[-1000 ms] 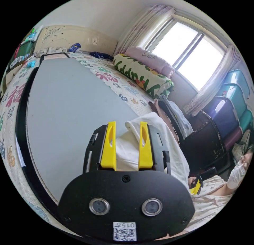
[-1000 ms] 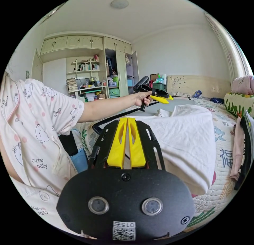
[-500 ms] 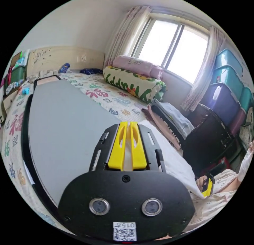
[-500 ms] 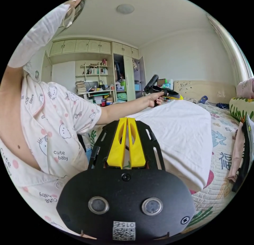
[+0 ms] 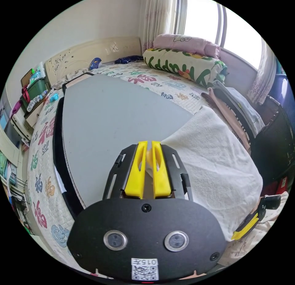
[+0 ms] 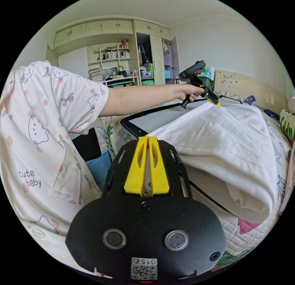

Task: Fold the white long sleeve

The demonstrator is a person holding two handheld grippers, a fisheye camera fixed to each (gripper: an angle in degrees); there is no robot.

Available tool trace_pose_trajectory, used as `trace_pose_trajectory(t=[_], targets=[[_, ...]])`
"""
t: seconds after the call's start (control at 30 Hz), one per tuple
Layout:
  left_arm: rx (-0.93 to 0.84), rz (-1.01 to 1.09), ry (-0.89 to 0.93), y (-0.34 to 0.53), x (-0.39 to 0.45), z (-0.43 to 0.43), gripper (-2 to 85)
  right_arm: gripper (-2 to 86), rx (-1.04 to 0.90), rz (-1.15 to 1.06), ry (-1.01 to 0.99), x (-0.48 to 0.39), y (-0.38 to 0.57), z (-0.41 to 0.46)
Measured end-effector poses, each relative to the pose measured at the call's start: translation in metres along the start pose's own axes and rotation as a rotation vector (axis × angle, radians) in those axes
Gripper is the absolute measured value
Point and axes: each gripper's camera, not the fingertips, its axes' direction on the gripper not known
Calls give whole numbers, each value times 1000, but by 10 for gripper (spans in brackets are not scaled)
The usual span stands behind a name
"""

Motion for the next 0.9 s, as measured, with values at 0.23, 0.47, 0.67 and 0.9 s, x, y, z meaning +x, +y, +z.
trace_pose_trajectory(t=[0.23,0.47,0.67,0.9], targets=[[18,27,-76,-47,30,-35,57,60,134,-33,70,14,2,-105],[162,253,133,-131,152,-58,22,-1,89,62,300,60,-4,-130],[9,304,118,-210,233,58,1,-5,12,172,241,82,12,-104],[-27,262,142,-242,222,110,9,2,-20,171,210,101,15,-113]])
